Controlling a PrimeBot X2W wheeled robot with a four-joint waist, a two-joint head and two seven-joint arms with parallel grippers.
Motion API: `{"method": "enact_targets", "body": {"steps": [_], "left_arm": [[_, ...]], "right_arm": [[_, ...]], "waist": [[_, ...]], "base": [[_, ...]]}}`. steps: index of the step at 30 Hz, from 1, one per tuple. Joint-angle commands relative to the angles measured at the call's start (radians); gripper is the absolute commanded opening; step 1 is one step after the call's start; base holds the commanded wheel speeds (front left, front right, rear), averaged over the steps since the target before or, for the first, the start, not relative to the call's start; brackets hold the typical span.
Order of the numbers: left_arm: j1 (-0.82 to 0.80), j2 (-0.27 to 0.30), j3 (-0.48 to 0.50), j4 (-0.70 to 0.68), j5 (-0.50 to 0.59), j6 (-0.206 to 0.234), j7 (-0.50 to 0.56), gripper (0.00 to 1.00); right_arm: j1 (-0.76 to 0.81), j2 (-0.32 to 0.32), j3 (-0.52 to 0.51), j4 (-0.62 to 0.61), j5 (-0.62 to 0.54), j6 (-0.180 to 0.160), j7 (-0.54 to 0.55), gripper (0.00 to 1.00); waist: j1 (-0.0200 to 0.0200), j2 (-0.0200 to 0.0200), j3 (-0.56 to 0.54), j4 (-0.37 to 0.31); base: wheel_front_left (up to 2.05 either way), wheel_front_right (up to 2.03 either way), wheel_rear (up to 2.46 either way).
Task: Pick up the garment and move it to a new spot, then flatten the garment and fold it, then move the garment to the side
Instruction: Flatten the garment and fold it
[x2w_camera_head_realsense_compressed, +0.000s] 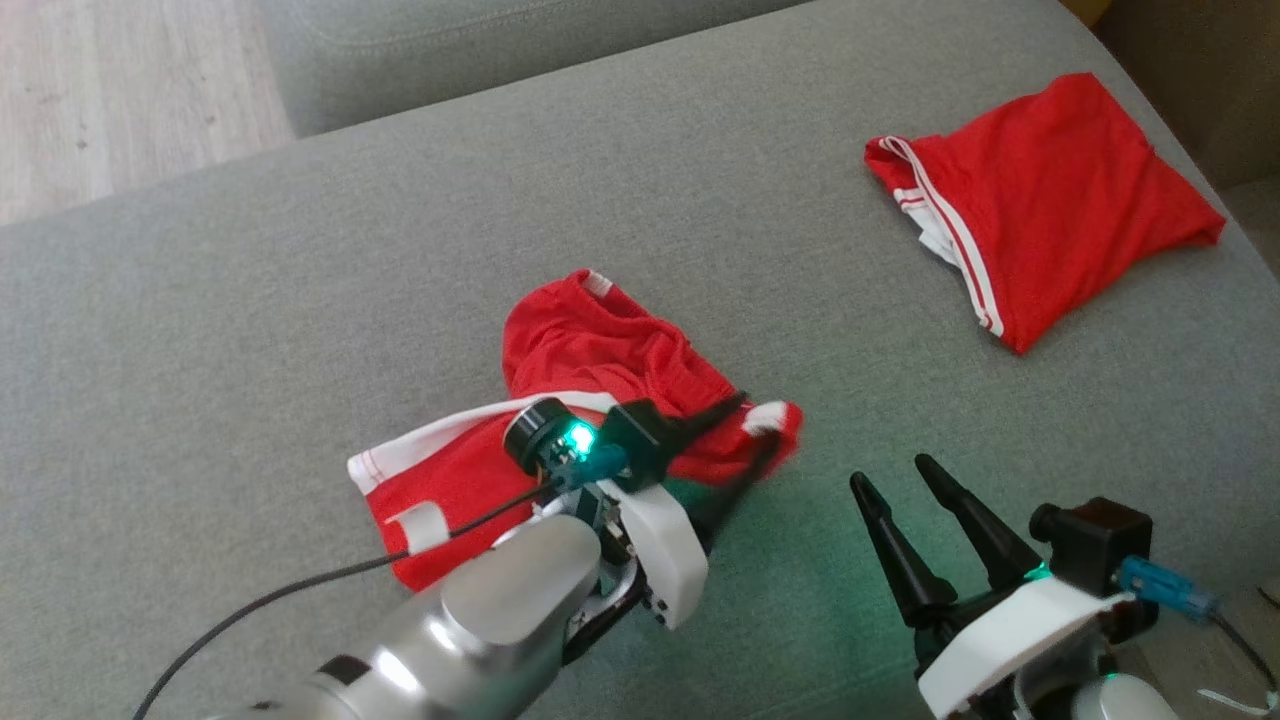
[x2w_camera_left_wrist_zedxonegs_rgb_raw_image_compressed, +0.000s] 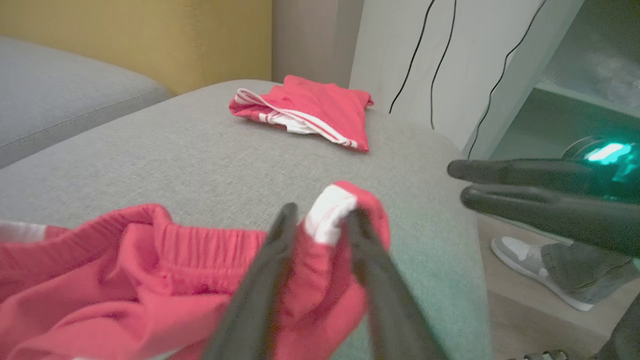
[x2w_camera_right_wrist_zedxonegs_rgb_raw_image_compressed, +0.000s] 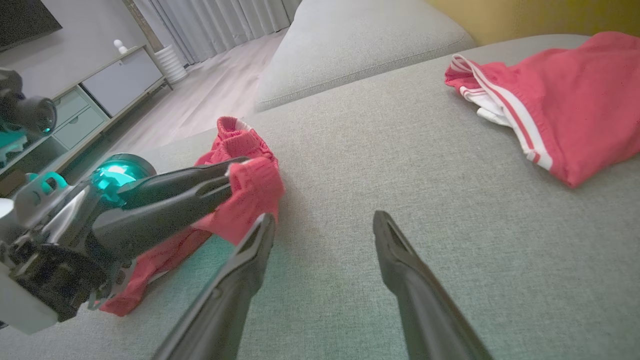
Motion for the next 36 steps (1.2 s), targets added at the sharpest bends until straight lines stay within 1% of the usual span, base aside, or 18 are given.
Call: {"method": "enact_targets", "body": {"steps": [1, 4, 6, 7, 8, 9, 10, 11, 15, 17, 18, 20, 22, 24, 25, 32, 36], "left_arm": [[-0.056, -0.003, 0.002, -0.019, 0.000, 0.002, 0.009, 1.00], [-0.048, -0.003, -0.017, -0.044, -0.006, 0.004, 0.040, 1.00], [-0.034, -0.003, -0.023, -0.076, -0.018, 0.022, 0.062, 1.00], [-0.025, -0.003, -0.023, -0.092, -0.023, 0.036, 0.068, 1.00], [0.002, 0.007, -0.006, -0.127, -0.038, 0.075, 0.066, 1.00], [0.019, 0.026, 0.008, -0.148, -0.046, 0.100, 0.060, 1.00], [0.064, 0.080, 0.043, -0.196, -0.068, 0.154, 0.046, 1.00], [0.094, 0.115, 0.073, -0.222, -0.086, 0.191, 0.033, 1.00], [0.208, 0.275, 0.181, -0.298, -0.148, 0.323, 0.002, 1.00], [0.252, 0.343, 0.228, -0.311, -0.177, 0.372, -0.007, 1.00], [0.269, 0.368, 0.249, -0.315, -0.194, 0.389, -0.008, 1.00], [0.296, 0.395, 0.294, -0.327, -0.240, 0.404, -0.008, 1.00], [0.315, 0.400, 0.338, -0.341, -0.302, 0.391, -0.001, 1.00], [0.323, 0.392, 0.374, -0.355, -0.367, 0.352, 0.013, 1.00], [0.319, 0.392, 0.380, -0.359, -0.382, 0.332, 0.020, 1.00], [0.274, 0.396, 0.378, -0.315, -0.412, 0.252, 0.072, 1.00], [0.278, 0.382, 0.386, -0.294, -0.469, 0.187, 0.108, 1.00]], "right_arm": [[-0.035, -0.014, 0.015, -0.028, -0.009, -0.001, -0.008, 1.00], [-0.026, -0.015, 0.010, -0.026, -0.010, -0.001, -0.008, 1.00], [-0.016, -0.017, 0.002, -0.026, -0.015, -0.001, -0.007, 1.00], [-0.011, -0.017, -0.003, -0.028, -0.017, -0.001, -0.006, 1.00], [0.002, -0.017, -0.016, -0.032, -0.020, -0.001, -0.006, 1.00], [0.009, -0.017, -0.022, -0.035, -0.022, -0.001, -0.005, 1.00], [0.022, -0.016, -0.033, -0.041, -0.025, -0.001, -0.001, 1.00], [0.029, -0.015, -0.038, -0.046, -0.028, -0.001, 0.001, 1.00], [0.054, -0.010, -0.053, -0.068, -0.037, -0.001, 0.008, 1.00], [0.060, -0.010, -0.052, -0.075, -0.042, -0.001, 0.013, 1.00], [0.062, -0.010, -0.051, -0.077, -0.043, -0.001, 0.015, 1.00], [0.059, -0.010, -0.048, -0.082, -0.046, -0.001, 0.017, 1.00], [0.052, -0.009, -0.044, -0.085, -0.048, -0.001, 0.019, 1.00], [0.044, -0.010, -0.036, -0.086, -0.049, -0.001, 0.021, 1.00], [0.040, -0.010, -0.033, -0.086, -0.050, -0.001, 0.022, 1.00], [0.027, -0.015, -0.016, -0.074, -0.048, -0.001, 0.023, 1.00], [0.029, -0.014, -0.021, -0.070, -0.047, -0.001, 0.021, 1.00]], "waist": [[-0.0001, 0.0000, -0.006, 0.002], [-0.0001, 0.0000, -0.016, 0.006], [-0.0001, 0.0000, -0.030, 0.013], [-0.0001, 0.0000, -0.037, 0.017], [-0.0001, 0.0000, -0.054, 0.026], [-0.0001, 0.0000, -0.063, 0.030], [-0.0001, 0.0000, -0.076, 0.040], [-0.0001, 0.0000, -0.081, 0.044], [-0.0001, 0.0000, -0.082, 0.072], [-0.0001, 0.0000, -0.077, 0.087], [-0.0001, 0.0000, -0.072, 0.094], [-0.0001, 0.0000, -0.061, 0.106], [-0.0001, 0.0000, -0.049, 0.114], [-0.0001, 0.0000, -0.037, 0.119], [-0.0001, 0.0000, -0.032, 0.120], [-0.0001, 0.0000, -0.015, 0.102], [-0.0001, 0.0000, -0.012, 0.090]], "base": [[0.00, 0.00, 0.00], [0.00, 0.00, 0.00], [0.00, 0.00, 0.00], [0.00, 0.00, 0.00], [0.00, 0.00, 0.00], [0.00, 0.00, 0.00], [0.00, 0.00, 0.00], [0.00, 0.00, 0.00], [0.00, 0.00, 0.00], [0.00, 0.00, 0.00], [0.00, 0.00, 0.00], [0.00, 0.00, 0.00], [0.00, 0.00, 0.00], [0.00, 0.00, 0.00], [0.00, 0.00, 0.00], [0.00, 0.00, 0.00], [0.00, 0.00, 0.00]]}}
